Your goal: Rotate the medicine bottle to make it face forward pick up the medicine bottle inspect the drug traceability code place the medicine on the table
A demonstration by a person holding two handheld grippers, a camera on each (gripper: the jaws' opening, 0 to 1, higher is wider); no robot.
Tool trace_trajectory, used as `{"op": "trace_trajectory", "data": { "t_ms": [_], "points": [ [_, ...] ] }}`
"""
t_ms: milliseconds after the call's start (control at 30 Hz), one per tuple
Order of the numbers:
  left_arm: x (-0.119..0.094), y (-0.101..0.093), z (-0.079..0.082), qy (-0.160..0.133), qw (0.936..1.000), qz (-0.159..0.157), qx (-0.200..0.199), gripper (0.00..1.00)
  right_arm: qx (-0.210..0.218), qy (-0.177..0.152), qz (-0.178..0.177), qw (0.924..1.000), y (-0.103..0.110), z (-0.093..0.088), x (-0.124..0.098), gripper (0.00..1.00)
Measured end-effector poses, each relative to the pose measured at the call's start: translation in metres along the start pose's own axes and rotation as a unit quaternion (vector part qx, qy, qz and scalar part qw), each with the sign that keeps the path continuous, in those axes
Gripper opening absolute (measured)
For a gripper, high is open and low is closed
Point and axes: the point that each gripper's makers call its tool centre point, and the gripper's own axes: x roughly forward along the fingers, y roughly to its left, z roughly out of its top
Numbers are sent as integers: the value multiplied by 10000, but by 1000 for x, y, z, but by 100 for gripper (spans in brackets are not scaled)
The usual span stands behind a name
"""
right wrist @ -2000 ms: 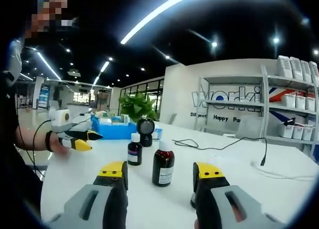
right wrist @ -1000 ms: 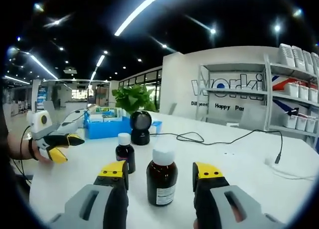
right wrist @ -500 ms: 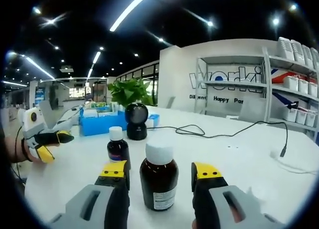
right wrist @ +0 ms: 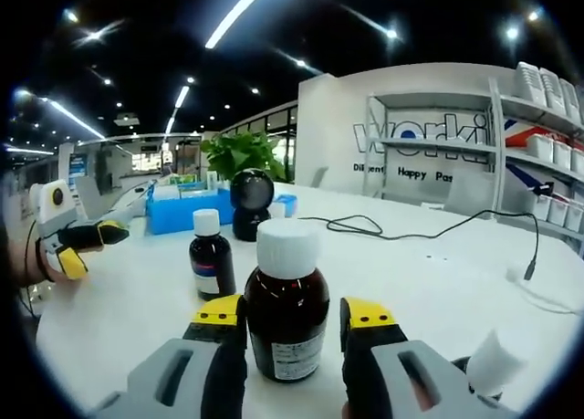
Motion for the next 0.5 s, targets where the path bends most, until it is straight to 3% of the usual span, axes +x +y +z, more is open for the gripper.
{"op": "trace_trajectory", "data": {
  "t_ms": [500],
  "points": [
    [0, 2, 0, -11, 10000, -16, 26, 40, 3, 33, -219, 9998, -3, 0, 0, 29]
  ]
}}
